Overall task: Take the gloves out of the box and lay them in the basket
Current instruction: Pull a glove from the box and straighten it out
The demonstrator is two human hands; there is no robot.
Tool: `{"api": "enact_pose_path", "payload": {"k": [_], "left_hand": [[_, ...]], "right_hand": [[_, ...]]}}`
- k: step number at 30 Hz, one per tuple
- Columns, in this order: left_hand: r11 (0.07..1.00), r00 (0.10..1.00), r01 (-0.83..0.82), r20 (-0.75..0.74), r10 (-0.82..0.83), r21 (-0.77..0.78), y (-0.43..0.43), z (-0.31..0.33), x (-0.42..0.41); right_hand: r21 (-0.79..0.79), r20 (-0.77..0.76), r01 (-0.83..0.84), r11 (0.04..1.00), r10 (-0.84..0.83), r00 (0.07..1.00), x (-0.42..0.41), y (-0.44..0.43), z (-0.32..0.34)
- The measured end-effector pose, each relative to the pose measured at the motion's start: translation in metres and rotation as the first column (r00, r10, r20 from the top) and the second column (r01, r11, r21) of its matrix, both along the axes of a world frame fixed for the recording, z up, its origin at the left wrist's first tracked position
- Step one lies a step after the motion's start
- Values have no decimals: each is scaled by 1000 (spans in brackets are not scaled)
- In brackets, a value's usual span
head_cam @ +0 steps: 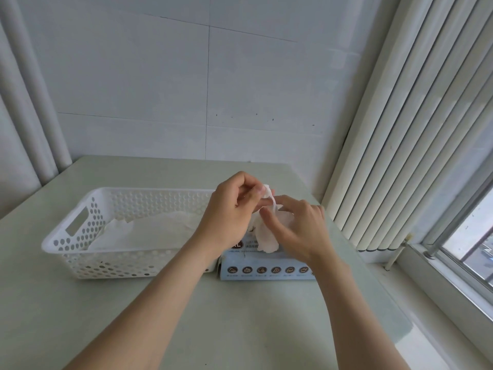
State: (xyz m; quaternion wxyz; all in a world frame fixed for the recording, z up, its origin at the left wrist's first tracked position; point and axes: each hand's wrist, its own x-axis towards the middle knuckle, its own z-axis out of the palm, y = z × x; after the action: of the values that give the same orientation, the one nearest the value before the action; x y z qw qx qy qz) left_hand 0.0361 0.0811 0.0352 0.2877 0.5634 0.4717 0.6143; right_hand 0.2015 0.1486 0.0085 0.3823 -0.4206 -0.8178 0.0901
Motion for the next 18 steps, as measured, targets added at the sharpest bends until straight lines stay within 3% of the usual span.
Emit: {"api": "enact_pose_path", "payload": {"k": [3,8,13,18], "left_hand": [[999,994,-22,-107,25,28,0,0,2],[963,908,-263,-322,267,55,-2,-8,14],[973,875,-197,-469,118,-124,-4,-14,22],[968,800,-211,-593,92,-135,-7,-17,29]], "right_hand": [[72,-134,33,997,-24,991,-7,-4,1],[-121,-325,-18,993,-23,945,-6,4,3],[-120,-395,-4,993,-44,918,-3,1,2],[-74,-423,7,997,-38,905,-8,-3,-2]]}}
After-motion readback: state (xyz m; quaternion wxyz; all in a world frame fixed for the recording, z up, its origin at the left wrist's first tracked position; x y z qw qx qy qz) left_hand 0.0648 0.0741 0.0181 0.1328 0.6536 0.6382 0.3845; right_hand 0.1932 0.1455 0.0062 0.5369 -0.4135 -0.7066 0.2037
